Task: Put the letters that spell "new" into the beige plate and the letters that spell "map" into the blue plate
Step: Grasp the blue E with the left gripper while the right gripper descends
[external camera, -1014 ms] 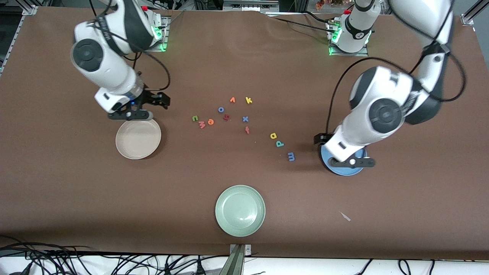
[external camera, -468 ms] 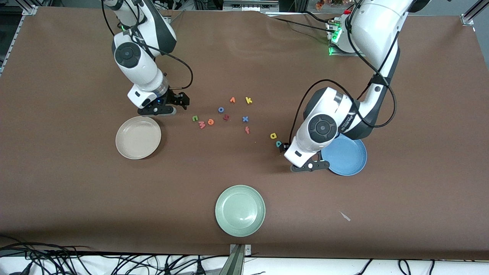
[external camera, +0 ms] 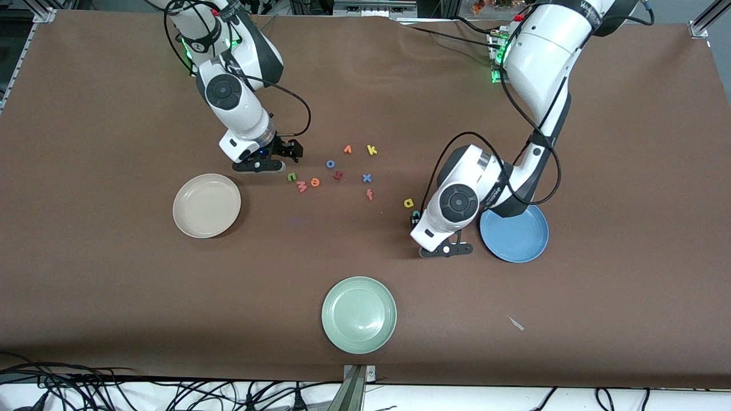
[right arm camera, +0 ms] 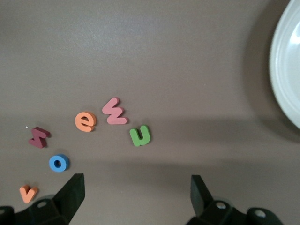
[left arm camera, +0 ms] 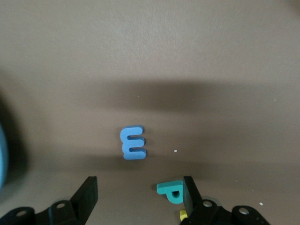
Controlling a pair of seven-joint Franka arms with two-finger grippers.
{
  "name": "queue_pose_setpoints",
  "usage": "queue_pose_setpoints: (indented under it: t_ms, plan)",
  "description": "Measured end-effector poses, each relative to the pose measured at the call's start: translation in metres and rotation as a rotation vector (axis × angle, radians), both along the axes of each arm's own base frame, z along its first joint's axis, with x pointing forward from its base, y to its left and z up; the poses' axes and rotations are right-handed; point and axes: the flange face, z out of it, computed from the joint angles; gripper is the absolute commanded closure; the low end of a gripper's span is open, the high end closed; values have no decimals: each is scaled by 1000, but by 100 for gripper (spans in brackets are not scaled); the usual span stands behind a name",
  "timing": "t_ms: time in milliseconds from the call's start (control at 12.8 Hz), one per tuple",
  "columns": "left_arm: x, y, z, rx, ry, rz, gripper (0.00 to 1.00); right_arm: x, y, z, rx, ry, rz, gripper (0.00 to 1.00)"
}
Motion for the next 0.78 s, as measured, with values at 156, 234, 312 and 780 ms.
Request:
queue_pose_setpoints:
  t_ms: [156, 234, 312, 780]
  plan:
    - [0, -1, -9, -3, -1, -5, 33, -9, -2, -17, 10, -13, 1, 0]
    - [0, 0, -11, -4, 0, -11, 33, -13, -3, -24, 10, -12, 5, 0]
    - [0, 1, -12, -5, 0, -24, 33, -15, -3, -27, 9, -10, 9, 0]
    - [0, 3, -26, -3, -2, -49, 44, -21, 6, -46, 2, -28, 71, 0]
